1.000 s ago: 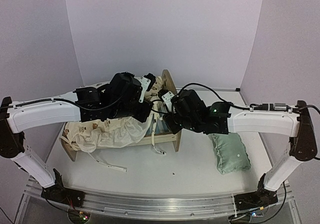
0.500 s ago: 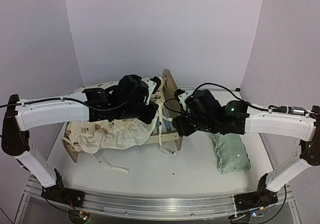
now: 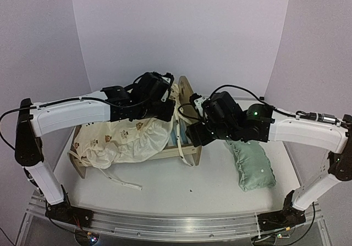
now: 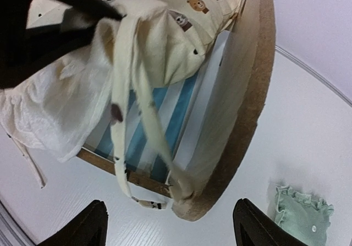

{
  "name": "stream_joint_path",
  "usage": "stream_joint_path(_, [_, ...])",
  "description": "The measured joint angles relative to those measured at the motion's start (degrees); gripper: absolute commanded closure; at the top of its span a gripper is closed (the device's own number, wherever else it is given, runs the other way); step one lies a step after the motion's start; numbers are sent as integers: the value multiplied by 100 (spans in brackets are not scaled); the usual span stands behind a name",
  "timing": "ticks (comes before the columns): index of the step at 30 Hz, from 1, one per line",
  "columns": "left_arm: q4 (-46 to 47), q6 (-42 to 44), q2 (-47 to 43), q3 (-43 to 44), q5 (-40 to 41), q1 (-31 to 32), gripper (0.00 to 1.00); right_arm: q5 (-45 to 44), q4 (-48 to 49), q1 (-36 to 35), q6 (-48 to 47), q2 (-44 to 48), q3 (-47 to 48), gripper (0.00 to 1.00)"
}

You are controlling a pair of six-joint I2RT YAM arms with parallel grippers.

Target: Set up the pet bed

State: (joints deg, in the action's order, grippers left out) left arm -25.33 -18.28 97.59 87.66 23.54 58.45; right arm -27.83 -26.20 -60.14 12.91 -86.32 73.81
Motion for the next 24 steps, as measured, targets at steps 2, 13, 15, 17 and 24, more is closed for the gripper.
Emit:
stream_joint_path(2, [-39,-96,72,88,6,-148,100,191,-6,0,4,7,-32,17])
stream_joint_path(13, [-78,-175,375,235,-129,-283,100,640,-41,0,96,506,-497,22])
stream_joint_path(15, [-73,-177,375,235,-167,-286,100,640,-36,0,133,617,-603,25])
stream_joint_path(17, [-77,-175,375,233,-239,-290,100,625,-8,0,159,702,-724,28])
stream_joint_path(24, [-194,-157,375,233,-468,-288,100,541,230,-2,276,1056,-1508,42])
